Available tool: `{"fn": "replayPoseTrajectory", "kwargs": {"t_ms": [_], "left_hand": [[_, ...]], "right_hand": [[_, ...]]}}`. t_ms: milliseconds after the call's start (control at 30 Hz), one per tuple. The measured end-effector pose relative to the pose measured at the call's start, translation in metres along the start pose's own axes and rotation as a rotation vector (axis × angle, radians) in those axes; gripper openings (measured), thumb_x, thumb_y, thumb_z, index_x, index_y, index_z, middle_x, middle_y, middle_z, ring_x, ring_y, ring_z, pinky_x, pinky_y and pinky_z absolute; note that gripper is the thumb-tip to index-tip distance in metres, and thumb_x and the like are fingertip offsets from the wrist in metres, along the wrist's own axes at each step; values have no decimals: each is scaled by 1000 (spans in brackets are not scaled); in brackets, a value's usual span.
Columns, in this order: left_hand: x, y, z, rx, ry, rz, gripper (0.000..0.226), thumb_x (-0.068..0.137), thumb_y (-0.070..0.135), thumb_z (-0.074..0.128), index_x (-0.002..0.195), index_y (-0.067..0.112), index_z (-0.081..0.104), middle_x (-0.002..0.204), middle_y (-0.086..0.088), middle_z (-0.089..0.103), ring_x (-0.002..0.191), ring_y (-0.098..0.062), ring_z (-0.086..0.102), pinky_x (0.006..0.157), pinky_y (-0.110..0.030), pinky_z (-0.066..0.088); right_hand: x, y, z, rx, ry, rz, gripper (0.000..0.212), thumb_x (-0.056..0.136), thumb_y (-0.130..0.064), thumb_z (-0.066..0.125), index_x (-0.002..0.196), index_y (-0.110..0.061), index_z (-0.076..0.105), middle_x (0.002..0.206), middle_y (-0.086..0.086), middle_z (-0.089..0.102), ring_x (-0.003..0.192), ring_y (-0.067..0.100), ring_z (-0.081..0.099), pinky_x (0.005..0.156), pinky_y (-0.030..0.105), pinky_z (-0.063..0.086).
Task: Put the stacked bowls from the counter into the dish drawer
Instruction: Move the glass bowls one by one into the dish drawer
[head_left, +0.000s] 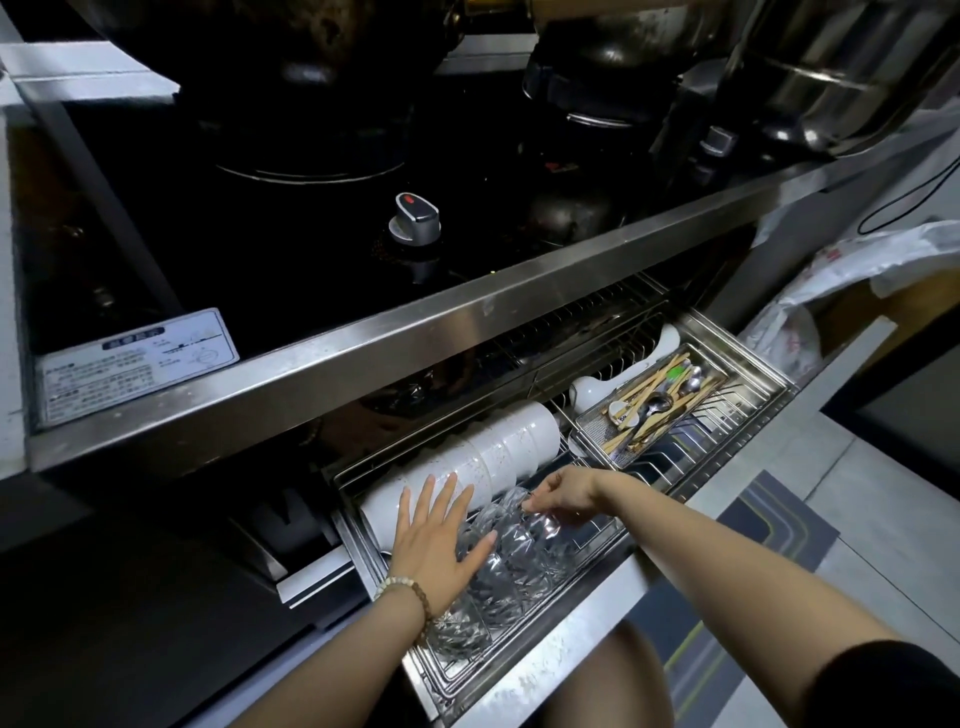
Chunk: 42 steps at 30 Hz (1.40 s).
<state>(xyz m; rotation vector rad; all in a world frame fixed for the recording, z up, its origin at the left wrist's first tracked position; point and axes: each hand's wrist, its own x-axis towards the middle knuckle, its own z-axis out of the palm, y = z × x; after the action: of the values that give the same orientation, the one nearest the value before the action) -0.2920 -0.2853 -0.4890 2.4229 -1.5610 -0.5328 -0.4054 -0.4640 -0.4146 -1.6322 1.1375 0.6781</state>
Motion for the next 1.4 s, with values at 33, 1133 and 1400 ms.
{"fn": "replayPoseTrajectory", "kwargs": {"t_ms": [33, 1133, 1400], "left_hand": [[1, 1, -3, -3, -28, -3, 86, 75, 78, -2, 148, 33, 3, 158, 8, -3, 144, -15, -15, 114, -42, -20], [-151, -42, -380, -300, 579, 281, 39, 90, 51, 41, 124, 34, 52, 111, 17, 62, 104, 2, 56, 93, -25, 47], [-208, -145, -409, -294, 731, 69, 35, 91, 44, 46, 123, 32, 53, 121, 16, 58, 111, 2, 52, 90, -13, 39]], "right_hand": [[-3, -1, 0, -19, 15, -13, 17, 90, -26, 61, 92, -8, 61, 79, 3, 58, 62, 11, 52, 58, 20, 49], [-259, -196, 52, 68, 499, -1097, 34, 90, -20, 62, 122, -27, 53, 132, 1, 57, 118, 0, 53, 94, 13, 47], [-246, -297, 121, -56, 355, -1181, 39, 89, -28, 63, 126, -31, 50, 139, -4, 50, 122, 8, 54, 107, 35, 43]]}}
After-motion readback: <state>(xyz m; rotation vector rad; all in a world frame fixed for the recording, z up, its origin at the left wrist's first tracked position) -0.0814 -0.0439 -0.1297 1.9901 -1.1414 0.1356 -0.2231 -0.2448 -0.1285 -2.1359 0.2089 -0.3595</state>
